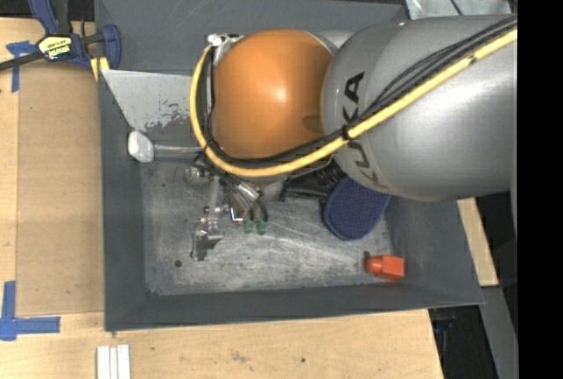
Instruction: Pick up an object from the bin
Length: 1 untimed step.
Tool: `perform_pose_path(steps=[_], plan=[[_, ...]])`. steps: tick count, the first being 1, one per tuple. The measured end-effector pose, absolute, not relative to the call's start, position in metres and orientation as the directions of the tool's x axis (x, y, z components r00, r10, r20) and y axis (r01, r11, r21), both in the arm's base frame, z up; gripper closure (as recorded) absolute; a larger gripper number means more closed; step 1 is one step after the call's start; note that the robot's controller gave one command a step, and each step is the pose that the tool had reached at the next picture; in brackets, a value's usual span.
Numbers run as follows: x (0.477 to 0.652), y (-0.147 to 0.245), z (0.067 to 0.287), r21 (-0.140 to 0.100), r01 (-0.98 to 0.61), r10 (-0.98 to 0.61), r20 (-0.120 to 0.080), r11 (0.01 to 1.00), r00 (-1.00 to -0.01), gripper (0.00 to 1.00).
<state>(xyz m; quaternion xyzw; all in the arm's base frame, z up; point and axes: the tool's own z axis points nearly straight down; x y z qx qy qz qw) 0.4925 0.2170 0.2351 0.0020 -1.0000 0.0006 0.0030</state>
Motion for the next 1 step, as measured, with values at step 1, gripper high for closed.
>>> perform_pose_path(steps=[1], plan=[[0.4873,0.1798,0.1022,-0.002,-0.074,-0.074,0.007,0.997,-0.997,0.00]])
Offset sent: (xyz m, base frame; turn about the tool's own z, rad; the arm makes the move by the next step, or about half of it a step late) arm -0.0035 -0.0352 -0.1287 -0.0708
